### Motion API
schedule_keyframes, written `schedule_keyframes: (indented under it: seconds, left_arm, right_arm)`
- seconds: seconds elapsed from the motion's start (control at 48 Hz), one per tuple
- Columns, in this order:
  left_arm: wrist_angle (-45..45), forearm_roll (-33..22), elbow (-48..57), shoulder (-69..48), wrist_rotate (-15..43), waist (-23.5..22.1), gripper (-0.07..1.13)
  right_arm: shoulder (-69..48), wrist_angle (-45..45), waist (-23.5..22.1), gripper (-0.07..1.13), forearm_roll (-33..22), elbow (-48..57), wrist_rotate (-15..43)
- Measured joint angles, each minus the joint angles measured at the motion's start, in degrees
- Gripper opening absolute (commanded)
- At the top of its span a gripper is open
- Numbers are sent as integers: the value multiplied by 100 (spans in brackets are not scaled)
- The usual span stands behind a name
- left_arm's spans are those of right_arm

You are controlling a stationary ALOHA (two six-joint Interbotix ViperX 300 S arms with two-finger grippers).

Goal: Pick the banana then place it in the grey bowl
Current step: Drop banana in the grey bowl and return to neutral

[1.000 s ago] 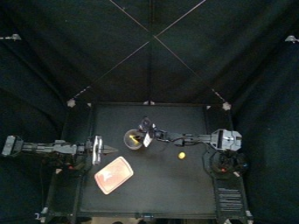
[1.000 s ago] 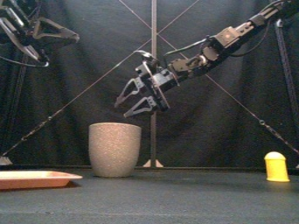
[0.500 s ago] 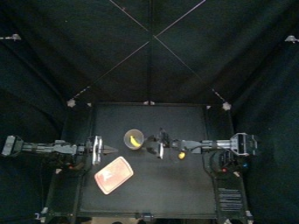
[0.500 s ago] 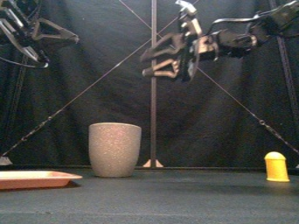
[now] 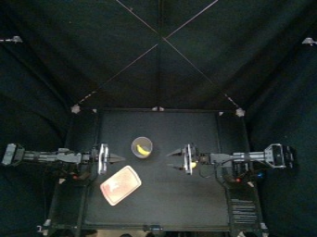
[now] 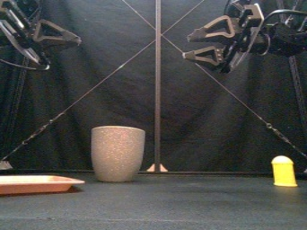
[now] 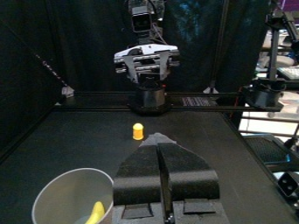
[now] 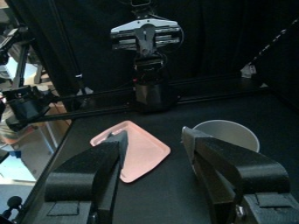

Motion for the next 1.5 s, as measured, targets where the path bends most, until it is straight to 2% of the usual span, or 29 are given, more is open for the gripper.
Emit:
schedule_keyframes:
  seconds: [1.5]
  left_arm:
    - [0,18,-35,-9,0,-44,2]
  right_arm:
    - [-26,0,-53,88,-9,255,18]
